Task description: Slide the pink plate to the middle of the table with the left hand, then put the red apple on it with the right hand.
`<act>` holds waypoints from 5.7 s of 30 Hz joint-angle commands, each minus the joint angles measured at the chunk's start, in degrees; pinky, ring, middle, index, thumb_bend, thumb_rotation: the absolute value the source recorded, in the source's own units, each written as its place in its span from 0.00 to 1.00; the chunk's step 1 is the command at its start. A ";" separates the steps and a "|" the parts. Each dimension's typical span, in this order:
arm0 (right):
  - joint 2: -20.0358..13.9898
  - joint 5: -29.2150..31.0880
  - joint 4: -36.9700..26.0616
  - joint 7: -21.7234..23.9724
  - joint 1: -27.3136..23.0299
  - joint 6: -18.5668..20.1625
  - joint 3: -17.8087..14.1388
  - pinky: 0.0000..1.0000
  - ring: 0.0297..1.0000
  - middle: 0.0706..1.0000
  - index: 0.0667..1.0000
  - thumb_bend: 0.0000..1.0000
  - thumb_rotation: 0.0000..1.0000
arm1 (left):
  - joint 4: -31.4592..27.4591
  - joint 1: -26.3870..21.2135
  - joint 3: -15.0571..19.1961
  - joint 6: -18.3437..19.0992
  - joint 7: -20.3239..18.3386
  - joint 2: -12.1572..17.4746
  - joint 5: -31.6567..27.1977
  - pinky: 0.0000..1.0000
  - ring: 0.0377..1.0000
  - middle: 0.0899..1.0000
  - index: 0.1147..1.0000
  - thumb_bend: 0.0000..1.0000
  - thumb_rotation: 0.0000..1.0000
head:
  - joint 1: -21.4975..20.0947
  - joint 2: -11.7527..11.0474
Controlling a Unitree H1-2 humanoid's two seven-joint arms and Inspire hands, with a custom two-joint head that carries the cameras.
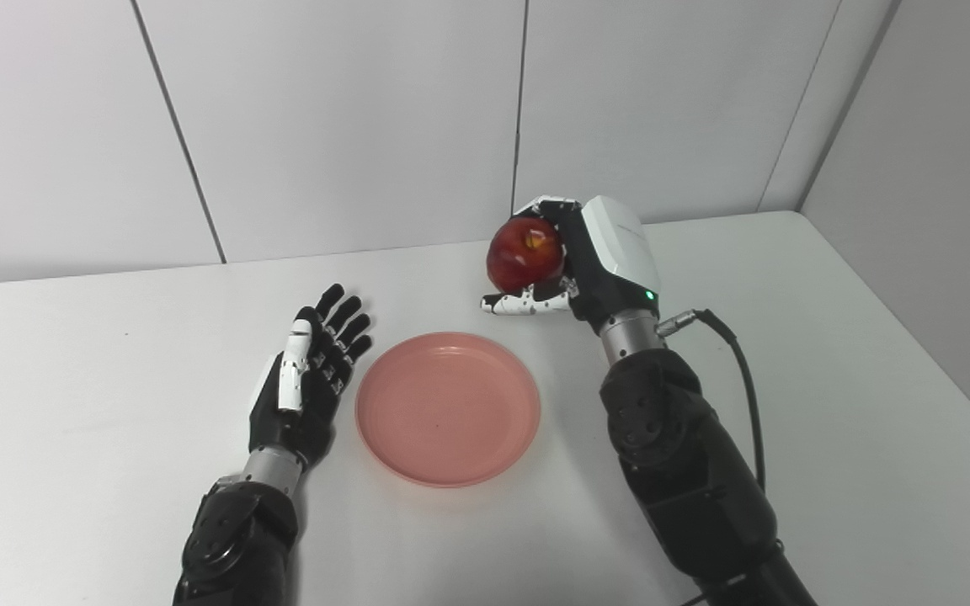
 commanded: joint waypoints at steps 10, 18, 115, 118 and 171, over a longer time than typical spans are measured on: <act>4.48 -0.87 2.06 -2.53 -2.50 -4.66 3.45 0.25 0.32 0.39 0.45 0.52 0.14 | 0.66 1.63 -1.42 1.01 2.68 -2.05 2.43 0.91 0.91 0.91 0.88 0.37 1.00 | 6.56 0.40; 6.00 1.27 5.73 -3.02 -1.76 -7.83 4.31 0.24 0.30 0.38 0.45 0.52 0.14 | 0.52 1.71 -1.42 1.00 4.14 -3.10 3.11 0.90 0.90 0.90 0.87 0.38 1.00 | 9.31 1.08; 2.29 0.68 -8.63 7.06 2.72 -6.94 1.29 0.77 0.85 0.90 0.93 1.00 0.50 | -0.19 1.77 0.02 0.58 5.05 -3.80 3.43 0.89 0.90 0.90 0.86 0.37 1.00 | 10.07 1.91; 2.26 1.81 -10.05 7.79 2.64 -6.99 -0.46 0.78 0.87 0.90 0.93 1.00 0.49 | -0.31 1.80 -0.04 0.72 5.15 -3.76 3.65 0.89 0.90 0.90 0.87 0.37 1.00 | 10.03 1.88; 7.20 40.41 18.73 -3.77 12.75 -33.89 -16.12 1.00 0.96 0.97 0.97 0.70 1.00 | -1.05 2.92 0.31 0.31 5.01 -3.14 3.69 0.90 0.90 0.91 0.89 0.38 1.00 | 10.78 0.12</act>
